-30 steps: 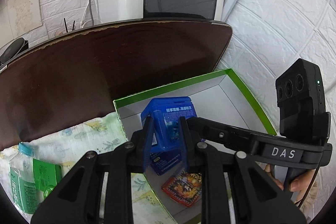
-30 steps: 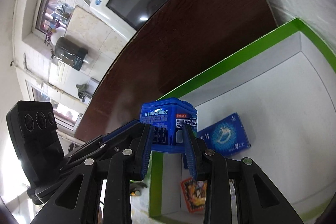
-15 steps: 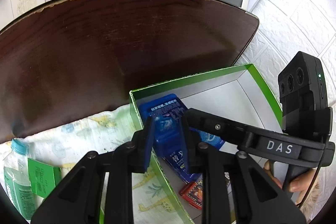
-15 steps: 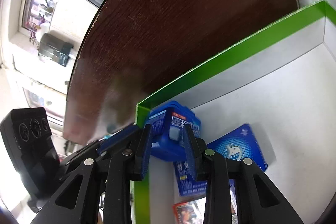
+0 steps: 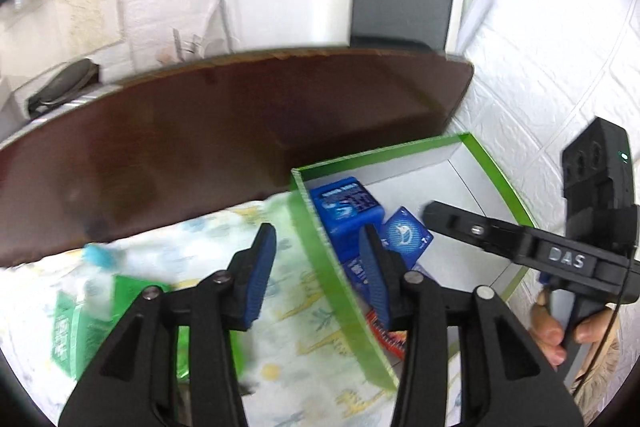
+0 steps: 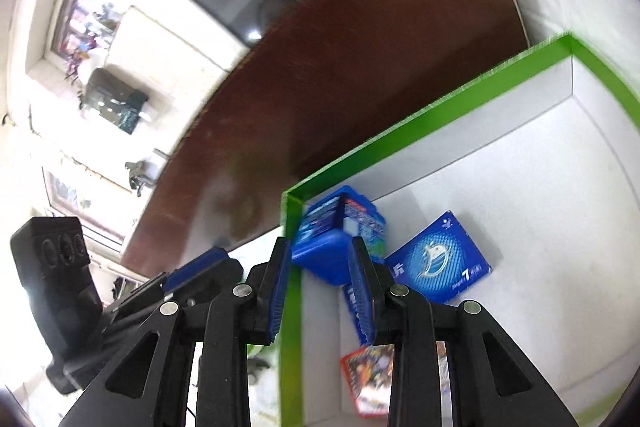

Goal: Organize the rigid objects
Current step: 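Carry the mentos container into the green box and open the right gripper, then move the right gripper toward the brown hair claw clip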

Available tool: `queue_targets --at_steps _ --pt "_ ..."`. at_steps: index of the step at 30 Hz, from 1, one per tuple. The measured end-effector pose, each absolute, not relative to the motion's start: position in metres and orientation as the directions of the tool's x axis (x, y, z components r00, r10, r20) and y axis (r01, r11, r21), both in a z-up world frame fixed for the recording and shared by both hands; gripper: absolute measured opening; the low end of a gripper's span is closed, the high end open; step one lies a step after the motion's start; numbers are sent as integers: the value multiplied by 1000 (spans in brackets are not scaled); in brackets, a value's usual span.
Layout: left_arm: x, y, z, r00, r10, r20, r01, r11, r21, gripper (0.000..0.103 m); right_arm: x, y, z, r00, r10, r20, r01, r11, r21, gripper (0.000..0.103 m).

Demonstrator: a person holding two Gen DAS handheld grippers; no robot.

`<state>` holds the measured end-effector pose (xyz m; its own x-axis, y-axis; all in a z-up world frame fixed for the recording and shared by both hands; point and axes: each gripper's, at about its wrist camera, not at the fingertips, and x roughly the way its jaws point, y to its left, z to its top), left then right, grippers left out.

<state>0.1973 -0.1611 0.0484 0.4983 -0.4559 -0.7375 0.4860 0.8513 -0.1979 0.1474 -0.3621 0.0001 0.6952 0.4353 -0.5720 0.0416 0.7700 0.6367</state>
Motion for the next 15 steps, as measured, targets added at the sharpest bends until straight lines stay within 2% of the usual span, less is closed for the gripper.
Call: queue_targets --at_steps 4,9,15 --pt "179 -129 67 576 -421 -700 447 880 -161 58 132 -339 25 703 439 -560 -28 803 595 33" --pt "158 -89 79 621 -393 -679 415 899 -140 59 114 -294 40 680 469 -564 -128 833 538 33" --pt "137 -40 70 631 -365 -684 362 919 -157 59 103 -241 31 613 492 -618 -176 848 500 33"
